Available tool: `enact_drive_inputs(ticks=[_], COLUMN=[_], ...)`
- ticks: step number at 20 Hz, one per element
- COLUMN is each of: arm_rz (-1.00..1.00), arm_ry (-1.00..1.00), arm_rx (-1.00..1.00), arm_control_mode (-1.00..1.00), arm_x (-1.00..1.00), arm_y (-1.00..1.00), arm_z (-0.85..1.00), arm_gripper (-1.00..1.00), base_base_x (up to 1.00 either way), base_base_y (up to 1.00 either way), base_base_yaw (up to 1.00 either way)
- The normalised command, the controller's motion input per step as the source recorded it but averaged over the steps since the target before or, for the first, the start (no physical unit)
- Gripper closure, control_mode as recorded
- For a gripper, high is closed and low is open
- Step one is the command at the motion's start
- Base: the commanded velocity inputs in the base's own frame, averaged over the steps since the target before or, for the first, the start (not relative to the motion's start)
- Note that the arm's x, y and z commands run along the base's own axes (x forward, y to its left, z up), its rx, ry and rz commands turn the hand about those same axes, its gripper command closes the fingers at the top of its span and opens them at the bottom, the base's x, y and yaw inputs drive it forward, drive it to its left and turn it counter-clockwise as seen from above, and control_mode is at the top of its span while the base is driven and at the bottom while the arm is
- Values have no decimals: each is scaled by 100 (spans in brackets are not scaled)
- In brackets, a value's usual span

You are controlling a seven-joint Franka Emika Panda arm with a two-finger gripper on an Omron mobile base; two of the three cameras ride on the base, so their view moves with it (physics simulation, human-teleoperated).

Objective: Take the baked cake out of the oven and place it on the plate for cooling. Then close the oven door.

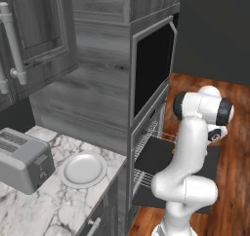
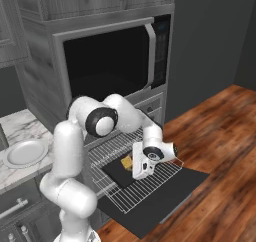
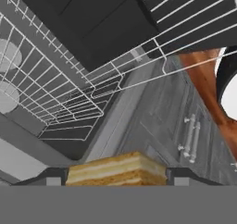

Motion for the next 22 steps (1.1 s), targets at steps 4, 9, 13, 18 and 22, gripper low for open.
enact_drive_inputs(ticks=[4,9,13,18,22], arm_rz=[4,11,19,24,24], arm_ry=[-28,-27,-24,-16,-9], arm_rx=[-12,-20,-28,-31,-27], arm_control_mode=[-100,-100,-100,-100,-100], arm_x=[-89,-91,-73,-46,-30], arm_y=[0,7,45,90,89], arm_z=[100,100,100,100,100], arm_gripper=[100,100,100,100,100], base_base_x=[0,0,0,0,0], base_base_y=[0,0,0,0,0], base_base_yaw=[0,0,0,0,0])
